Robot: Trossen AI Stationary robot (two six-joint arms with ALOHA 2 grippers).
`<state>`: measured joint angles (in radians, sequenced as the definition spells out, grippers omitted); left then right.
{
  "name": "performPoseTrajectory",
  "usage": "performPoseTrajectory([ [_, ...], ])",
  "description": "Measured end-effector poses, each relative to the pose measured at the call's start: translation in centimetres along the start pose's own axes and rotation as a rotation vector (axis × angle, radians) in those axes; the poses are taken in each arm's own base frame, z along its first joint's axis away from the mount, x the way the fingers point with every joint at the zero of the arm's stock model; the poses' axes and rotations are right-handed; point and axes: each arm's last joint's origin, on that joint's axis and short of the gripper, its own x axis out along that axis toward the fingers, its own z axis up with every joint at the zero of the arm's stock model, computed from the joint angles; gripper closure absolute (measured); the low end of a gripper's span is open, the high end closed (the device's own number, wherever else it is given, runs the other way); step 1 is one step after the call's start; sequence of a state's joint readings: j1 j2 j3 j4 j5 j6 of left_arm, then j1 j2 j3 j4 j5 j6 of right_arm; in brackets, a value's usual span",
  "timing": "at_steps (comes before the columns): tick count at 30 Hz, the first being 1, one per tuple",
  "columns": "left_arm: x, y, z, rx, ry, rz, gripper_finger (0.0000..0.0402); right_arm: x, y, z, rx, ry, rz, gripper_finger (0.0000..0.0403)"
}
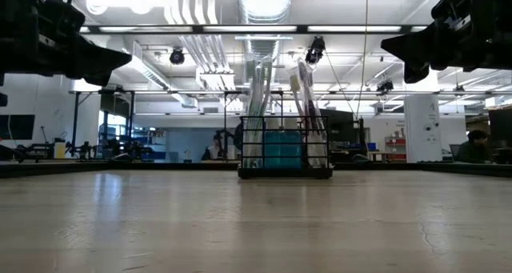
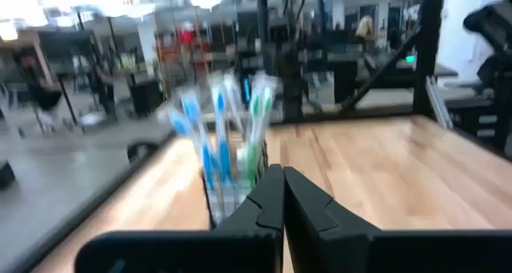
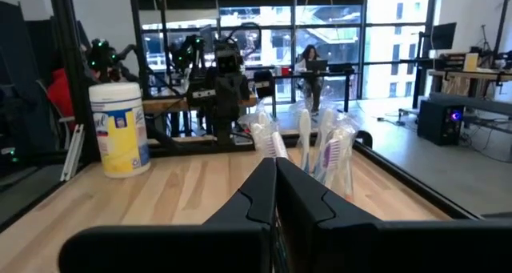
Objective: Pick & Place toothbrushing station
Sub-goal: Return to Home Position
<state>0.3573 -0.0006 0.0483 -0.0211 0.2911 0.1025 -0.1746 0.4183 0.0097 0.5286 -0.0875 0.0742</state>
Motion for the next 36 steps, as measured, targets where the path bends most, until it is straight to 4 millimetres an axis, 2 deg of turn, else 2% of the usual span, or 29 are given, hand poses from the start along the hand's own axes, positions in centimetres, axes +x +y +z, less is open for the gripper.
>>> performPoseTrajectory([
  [17, 0.1, -0.1, -0.5, -0.080, 0.048, -0.036, 0.0401, 0.0, 0.0, 0.0, -0.003, 0.001, -0.001, 0.0394],
  [25, 0.7, -0.1, -1.4, -0.119, 0.154, -0.045, 0.0401, 0.1, 0.0, -0.1, 0.039, 0.010, -0.002, 0.0394],
  [30, 1.0, 0.0, -2.0, -0.108, 0.211, -0.050, 0.0401, 0.2, -0.1, -0.4, 0.045, 0.039, -0.012, 0.0394],
  [36, 0.9, 0.0, -1.6, -0.055, 0.165, -0.049, 0.0401, 0.3, -0.2, -0.5, 0.042, 0.038, -0.043, 0.0394],
])
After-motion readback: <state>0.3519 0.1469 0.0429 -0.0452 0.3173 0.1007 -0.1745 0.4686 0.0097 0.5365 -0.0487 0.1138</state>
